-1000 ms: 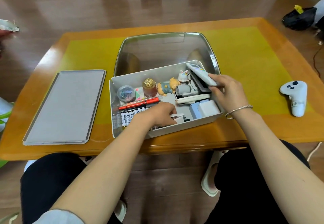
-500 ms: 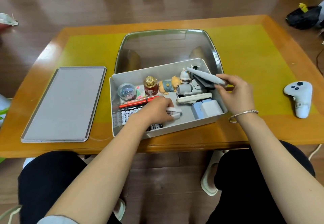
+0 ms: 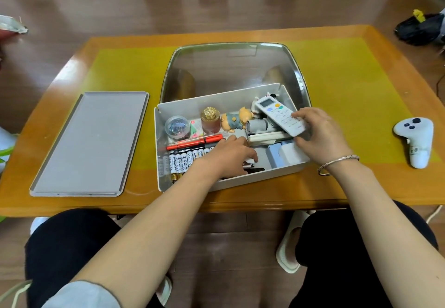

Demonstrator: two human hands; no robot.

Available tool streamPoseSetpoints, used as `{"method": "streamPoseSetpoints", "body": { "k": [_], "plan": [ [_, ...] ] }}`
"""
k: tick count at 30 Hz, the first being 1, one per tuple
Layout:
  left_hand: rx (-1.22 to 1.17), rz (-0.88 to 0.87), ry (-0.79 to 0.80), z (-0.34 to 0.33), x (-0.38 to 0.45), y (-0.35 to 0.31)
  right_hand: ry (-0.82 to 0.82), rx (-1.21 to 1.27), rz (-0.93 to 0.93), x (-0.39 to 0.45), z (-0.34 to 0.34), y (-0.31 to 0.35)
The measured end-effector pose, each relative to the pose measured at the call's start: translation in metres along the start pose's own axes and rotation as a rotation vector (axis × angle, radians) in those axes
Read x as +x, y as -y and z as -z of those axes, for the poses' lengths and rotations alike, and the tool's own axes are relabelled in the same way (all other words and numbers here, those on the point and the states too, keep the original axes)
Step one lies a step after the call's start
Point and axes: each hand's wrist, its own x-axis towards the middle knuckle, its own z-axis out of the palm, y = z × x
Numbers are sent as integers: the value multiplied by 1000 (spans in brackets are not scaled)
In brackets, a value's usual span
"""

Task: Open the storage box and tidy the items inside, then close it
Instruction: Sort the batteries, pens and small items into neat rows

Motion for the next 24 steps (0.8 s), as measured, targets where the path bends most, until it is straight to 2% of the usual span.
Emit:
{"method": "streamPoseSetpoints", "body": {
  "k": [2,5,10,14,20,24],
  "plan": [
    [-43,22,-30,-3,-5,3,42,-31,0,-2,2,2],
    [-70,84,-73,0,-12,7,-5,-46,19,-6,5,8],
    [-39,184,50,10,-23,14,11,-79,54,-9,6,19],
    [-81,157,42,14,-28,15,8,-69,71,-12,4,25],
    [-144,173,-29,34,-48,26,-74,-10,158,-10,7,39],
    [-174,249,-174,41,-67,41,86,-9,273,-5,-2,65]
  ]
}}
